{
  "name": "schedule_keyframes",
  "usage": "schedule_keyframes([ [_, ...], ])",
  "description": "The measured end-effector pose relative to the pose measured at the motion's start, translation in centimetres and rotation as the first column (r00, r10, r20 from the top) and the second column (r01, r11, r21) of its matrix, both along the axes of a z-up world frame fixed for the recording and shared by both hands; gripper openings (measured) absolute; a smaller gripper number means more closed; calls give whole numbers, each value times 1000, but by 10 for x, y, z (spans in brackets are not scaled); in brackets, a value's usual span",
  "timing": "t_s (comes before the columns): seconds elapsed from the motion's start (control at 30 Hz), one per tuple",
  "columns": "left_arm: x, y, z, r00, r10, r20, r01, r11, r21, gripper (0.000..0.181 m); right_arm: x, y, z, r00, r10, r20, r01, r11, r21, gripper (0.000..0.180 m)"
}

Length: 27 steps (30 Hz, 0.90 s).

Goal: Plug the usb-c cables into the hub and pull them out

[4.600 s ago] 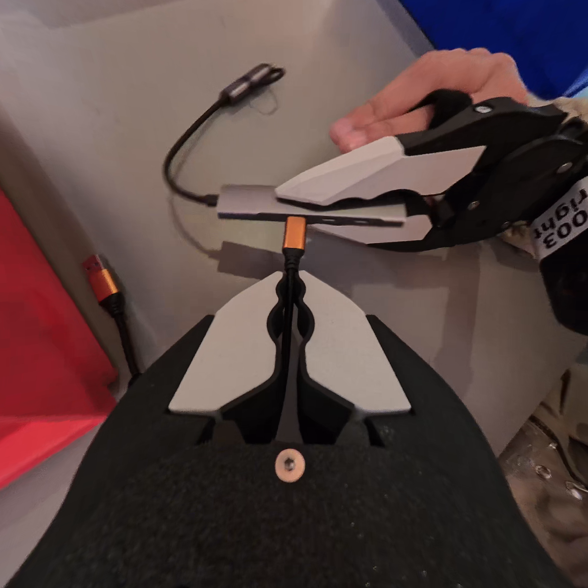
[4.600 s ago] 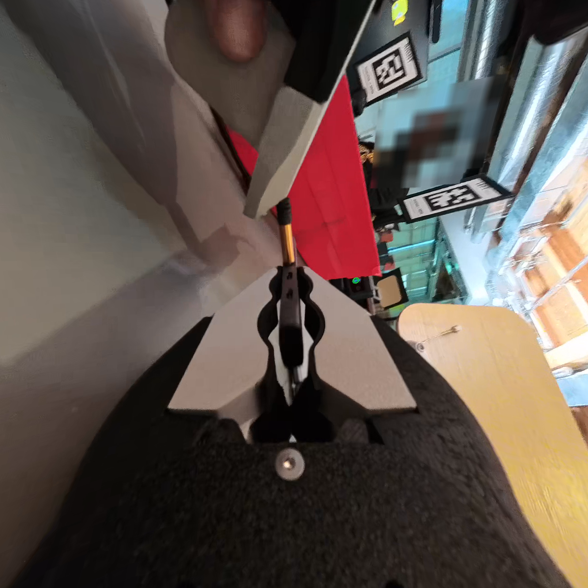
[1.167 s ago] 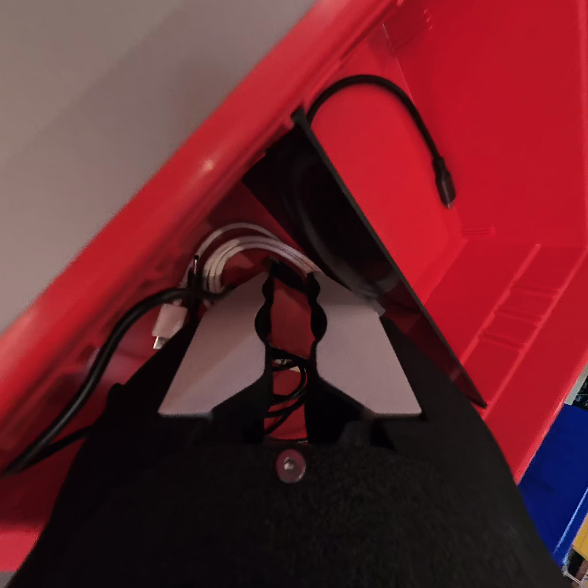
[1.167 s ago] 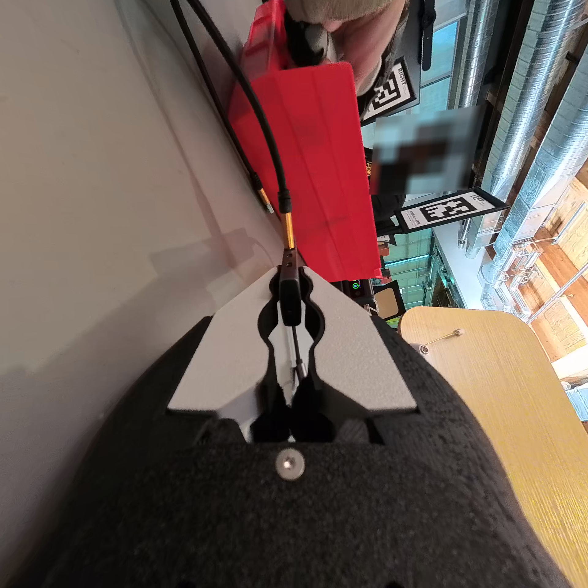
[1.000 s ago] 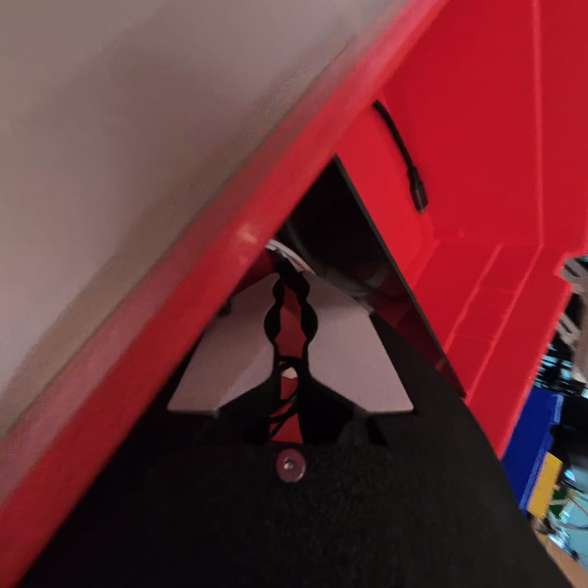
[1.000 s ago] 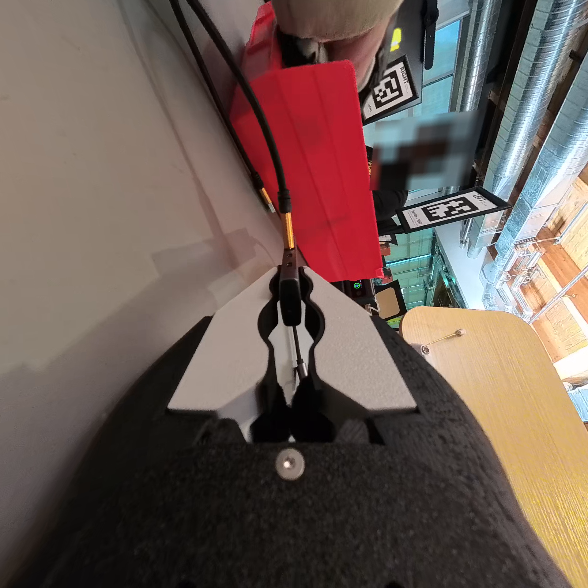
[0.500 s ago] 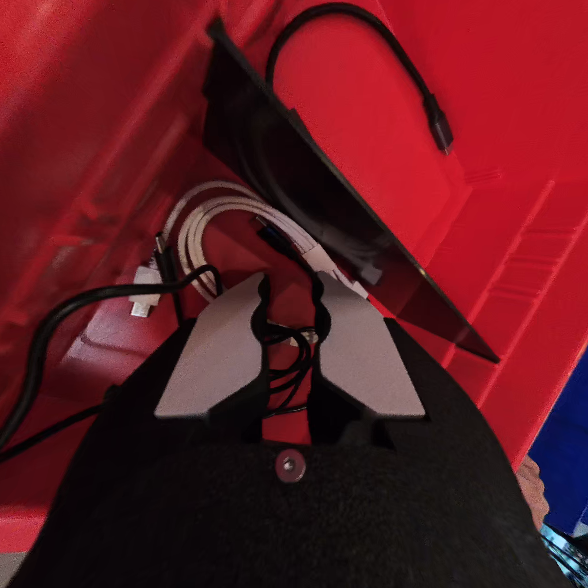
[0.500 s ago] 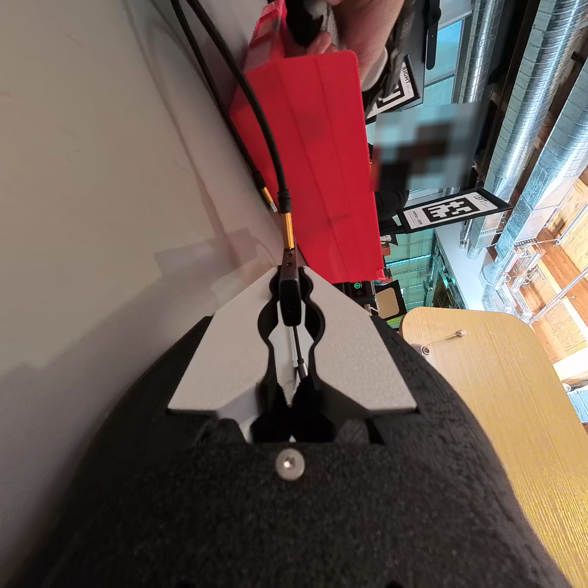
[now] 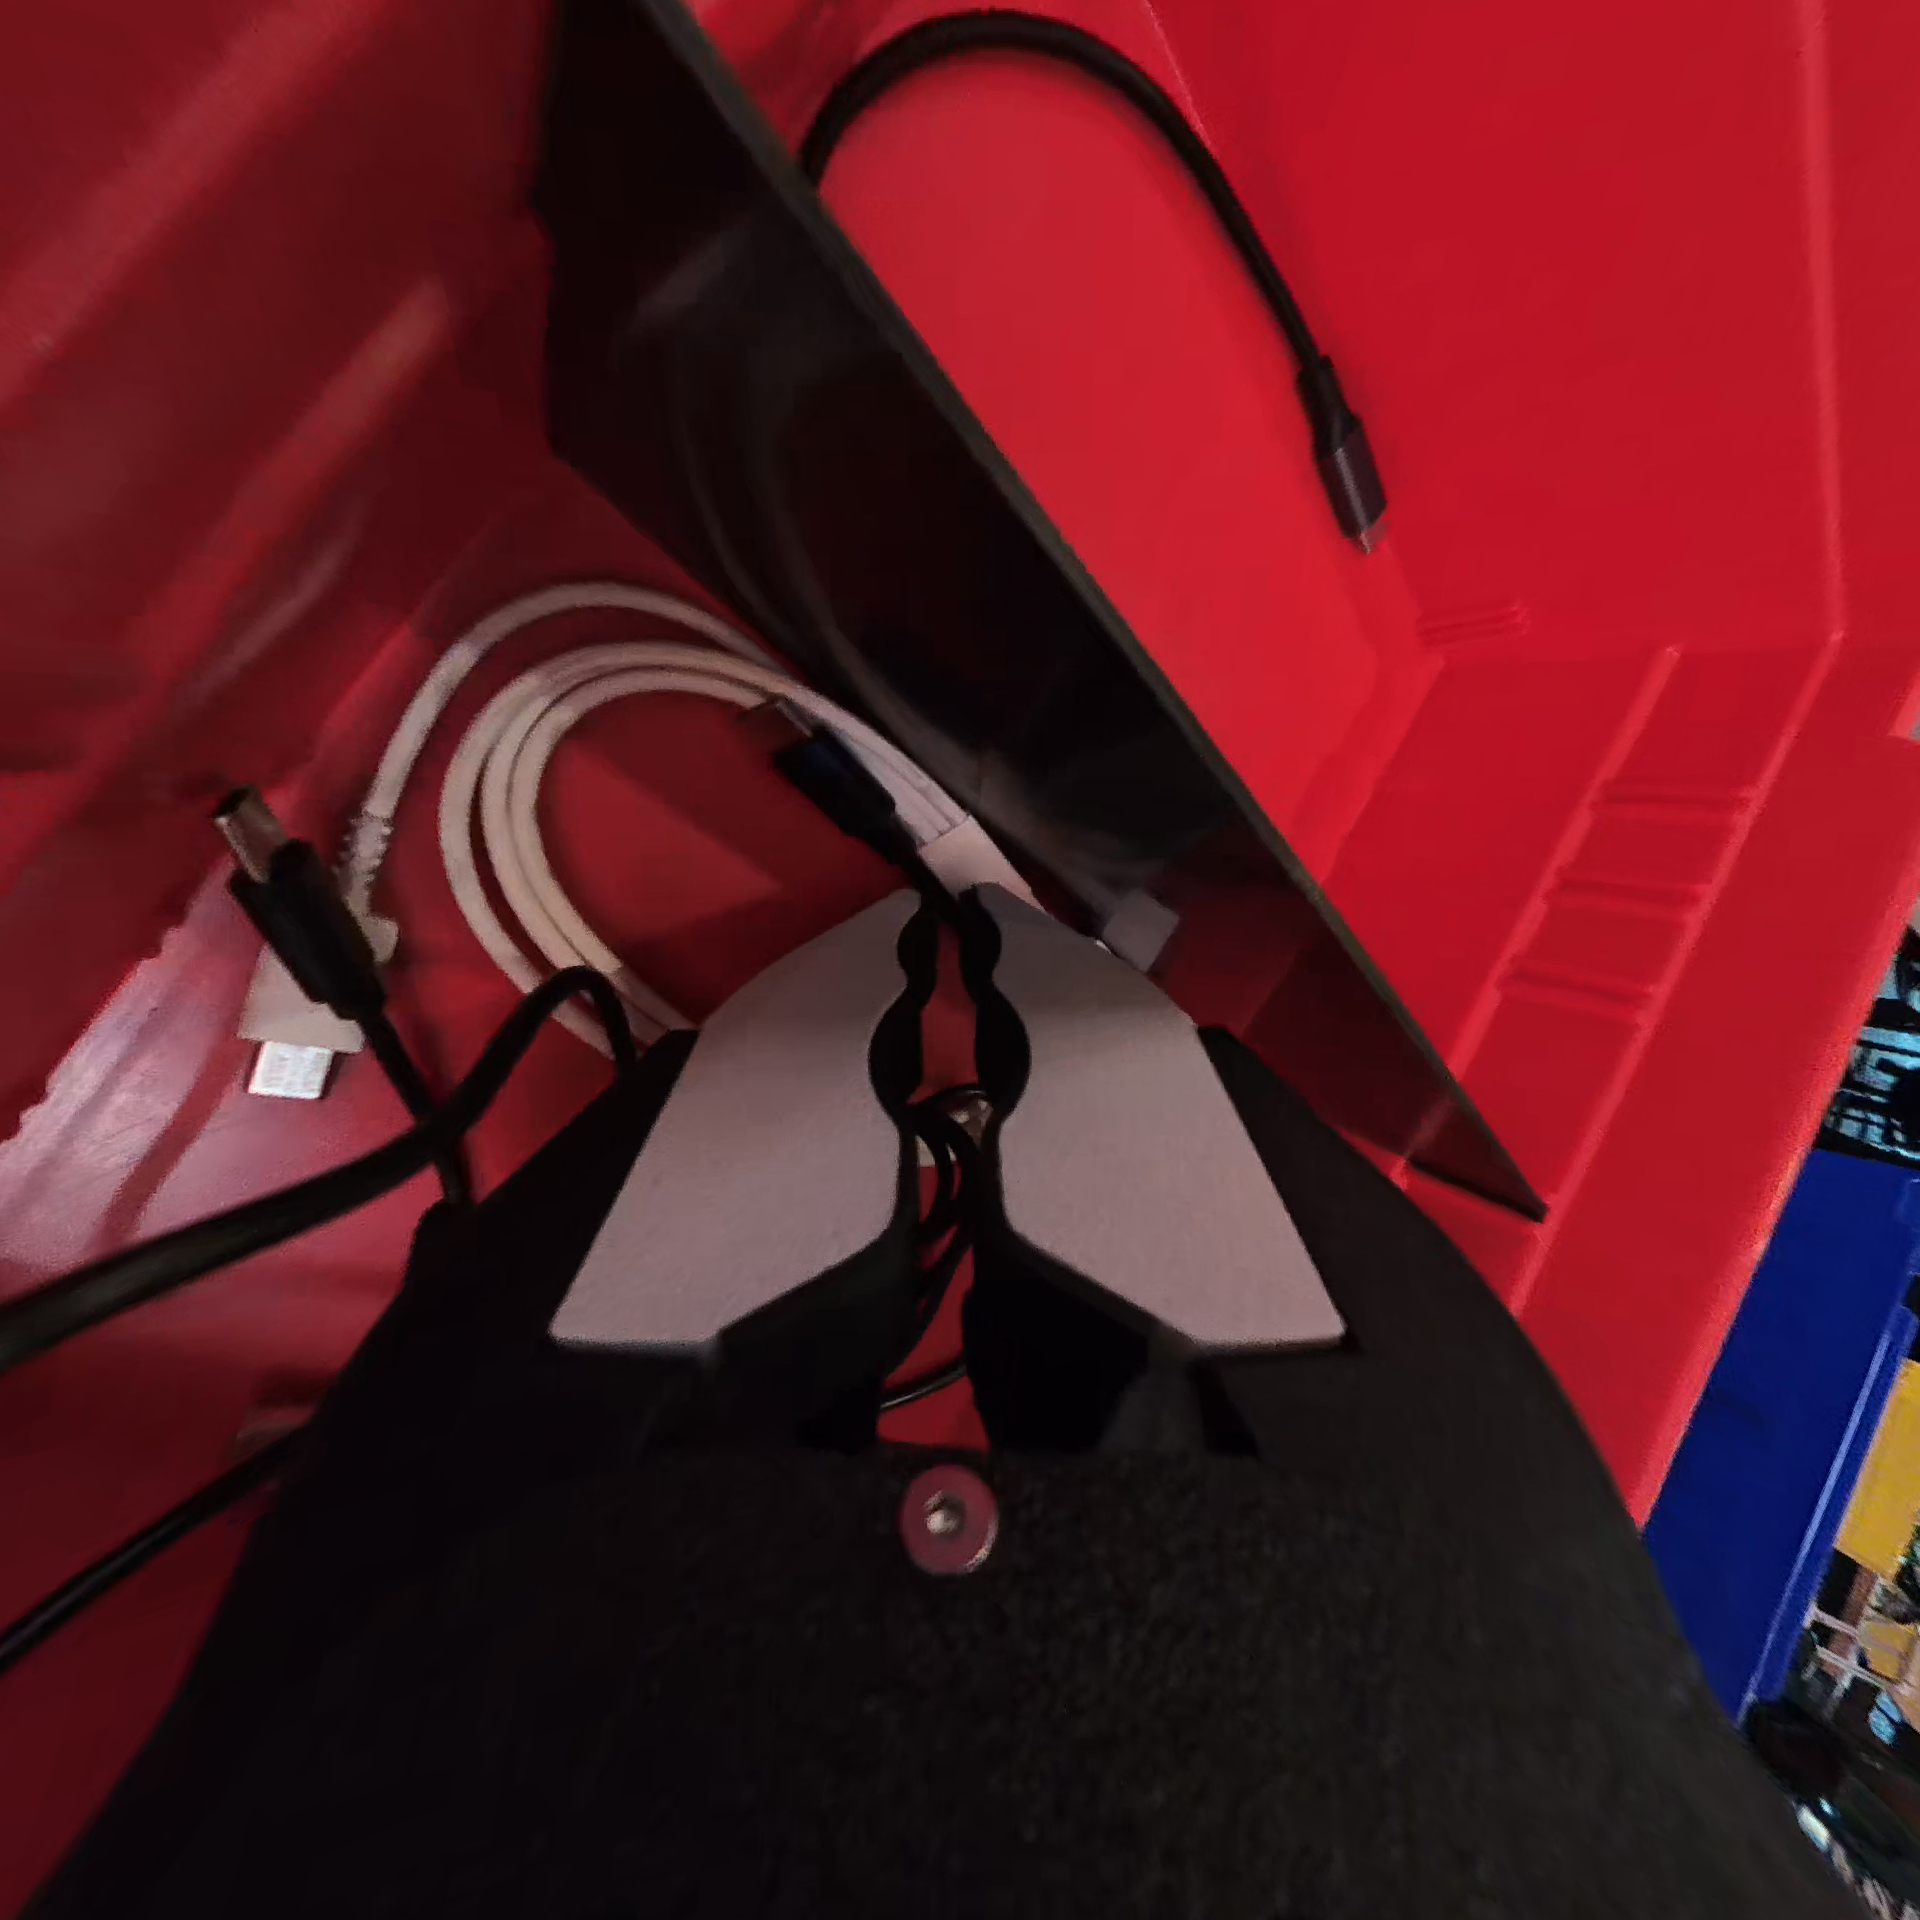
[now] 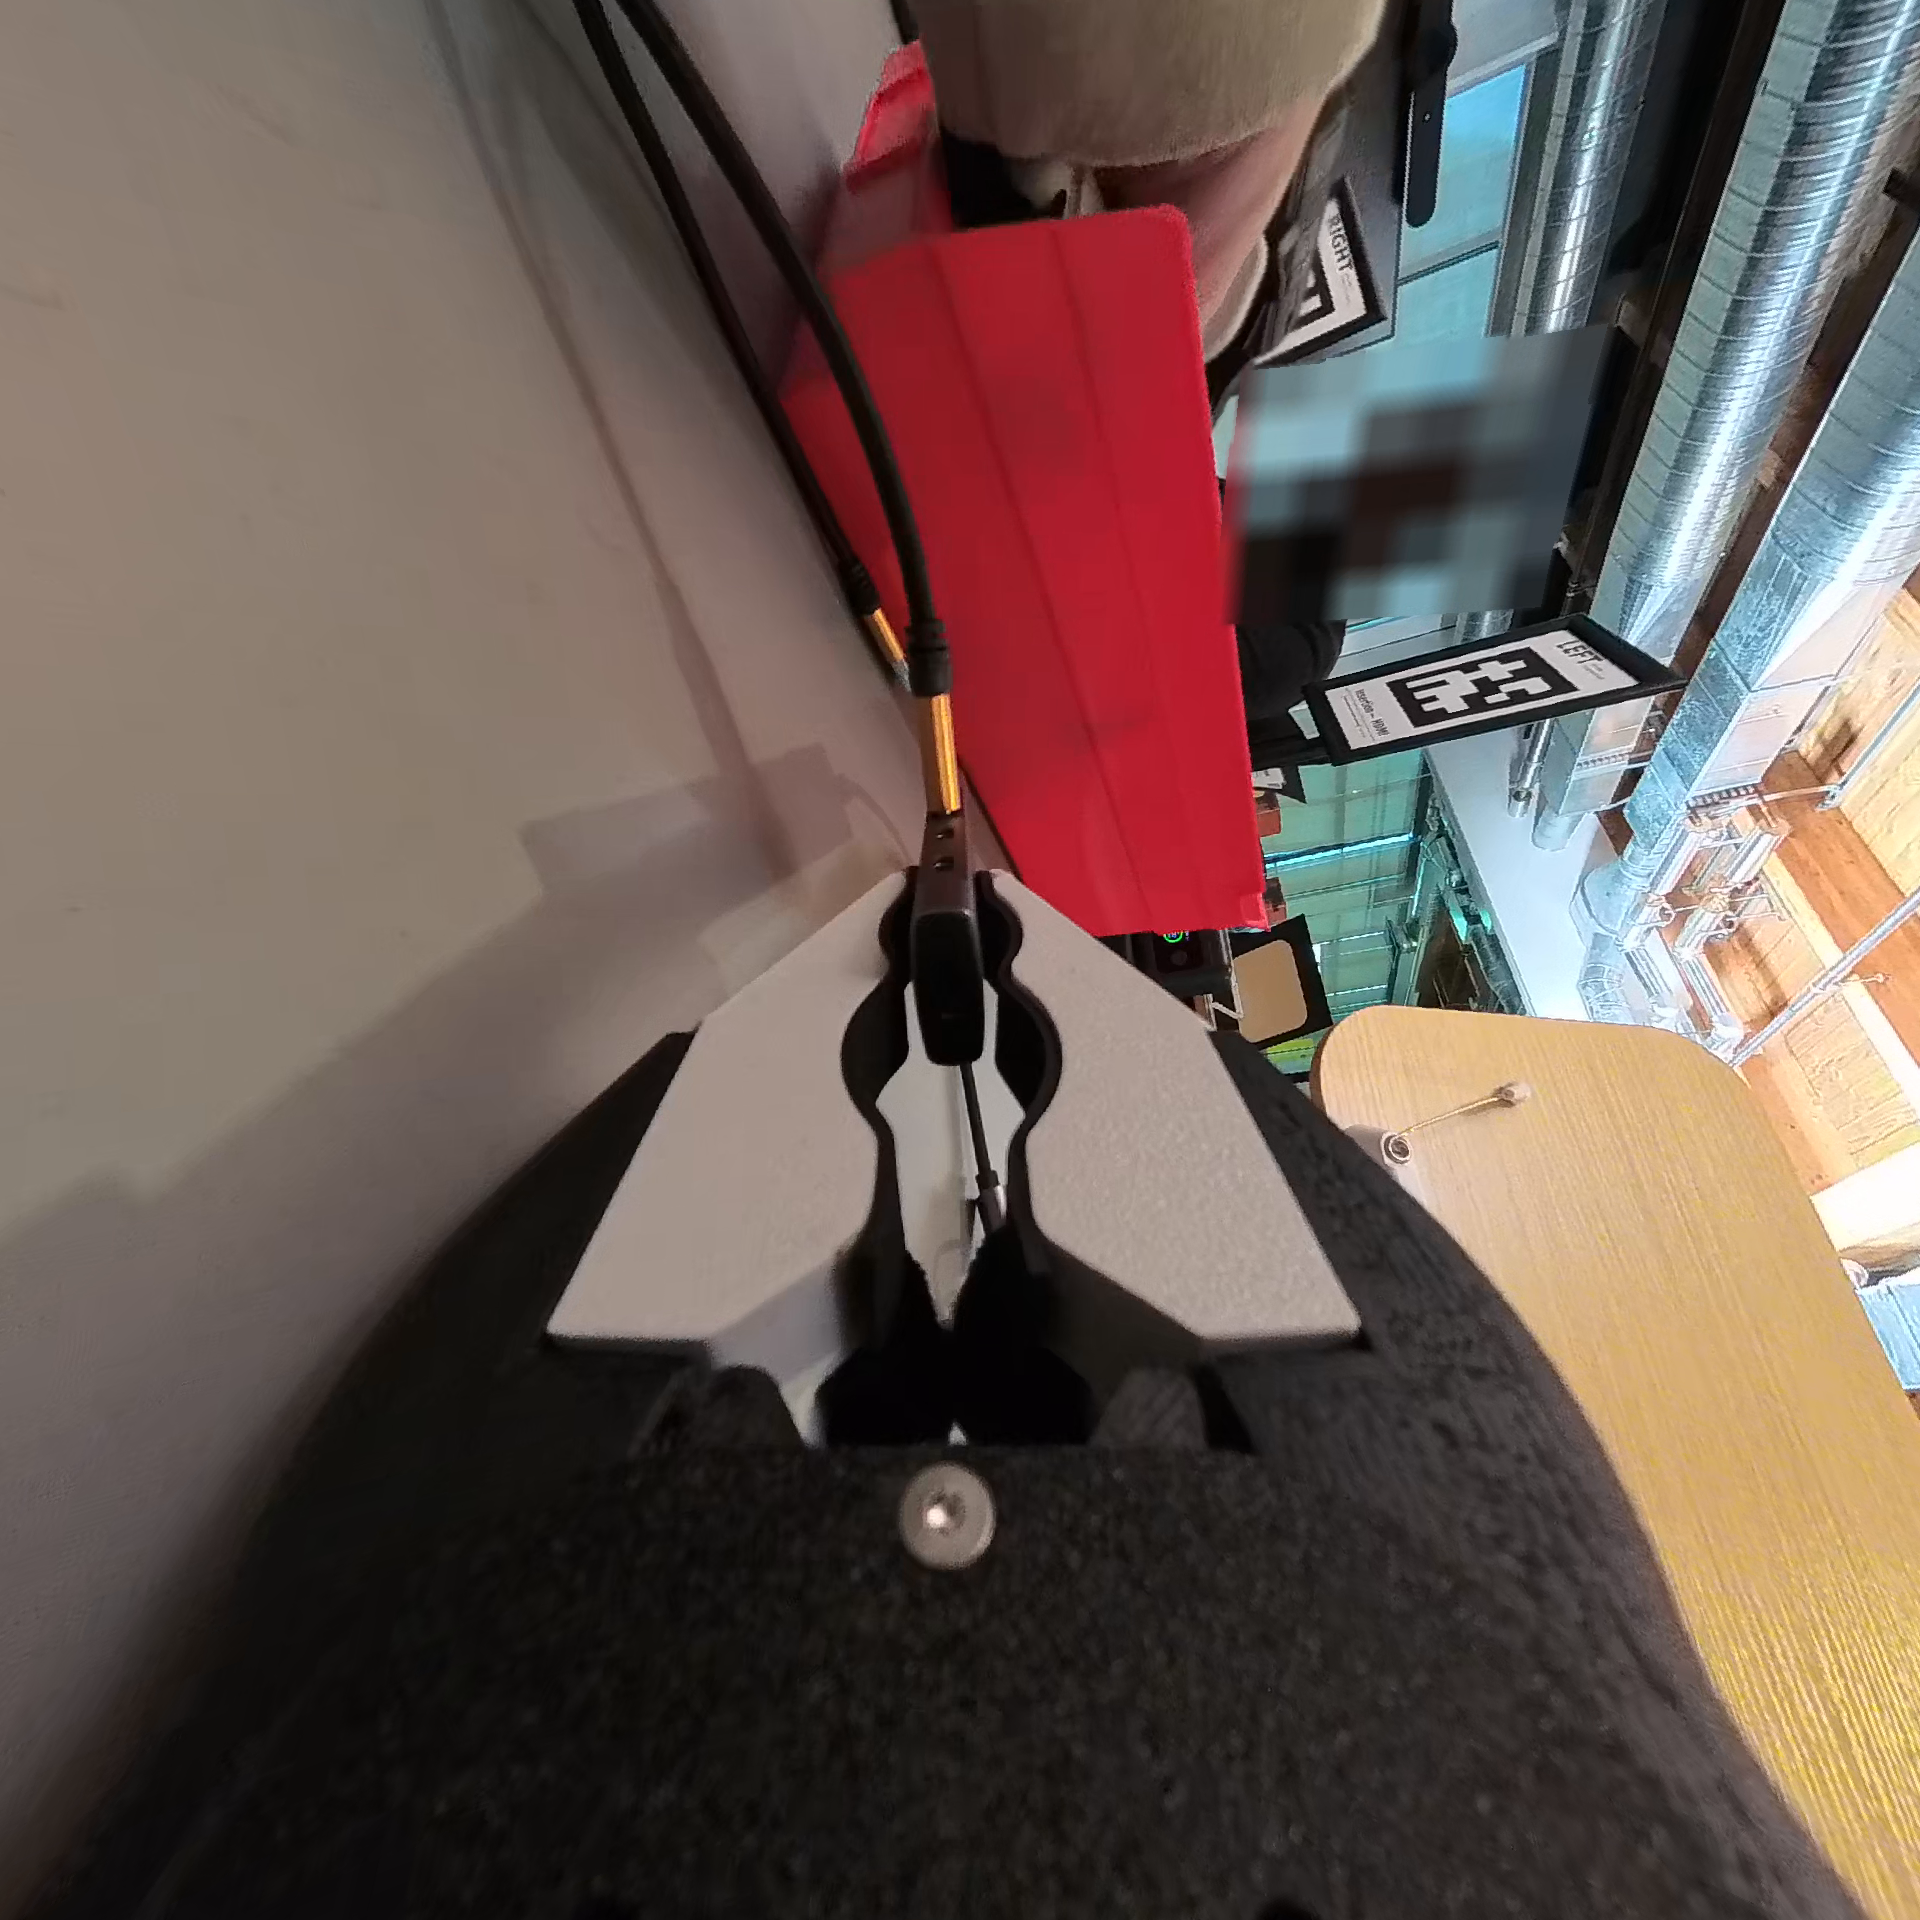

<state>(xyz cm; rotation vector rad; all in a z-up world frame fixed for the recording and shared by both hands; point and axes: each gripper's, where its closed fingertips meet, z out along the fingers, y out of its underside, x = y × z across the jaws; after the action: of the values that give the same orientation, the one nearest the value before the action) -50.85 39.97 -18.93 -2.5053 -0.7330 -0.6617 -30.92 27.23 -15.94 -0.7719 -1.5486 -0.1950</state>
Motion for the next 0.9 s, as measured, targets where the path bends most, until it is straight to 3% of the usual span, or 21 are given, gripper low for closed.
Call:
schedule_keyframes([
  [0.37,3,0,29,998,-51,21,47,987,152,1,0,0,1,1000,0,0,0,1000,-2,9],
  [0.5,2,-4,102,993,-113,-44,121,901,417,0,0,0,1,1000,-1,-1,1,1000,-1,9],
  [0.7,11,-39,240,940,-182,-288,333,666,668,0,4,5,12,999,-27,-47,27,1000,11,9],
  [0.8,20,-58,245,869,-284,-405,477,697,535,0,5,7,14,998,-36,-58,37,999,5,9],
  [0.9,29,-64,182,815,-455,-359,555,791,258,8,3,5,11,999,-29,-40,29,999,13,9],
])
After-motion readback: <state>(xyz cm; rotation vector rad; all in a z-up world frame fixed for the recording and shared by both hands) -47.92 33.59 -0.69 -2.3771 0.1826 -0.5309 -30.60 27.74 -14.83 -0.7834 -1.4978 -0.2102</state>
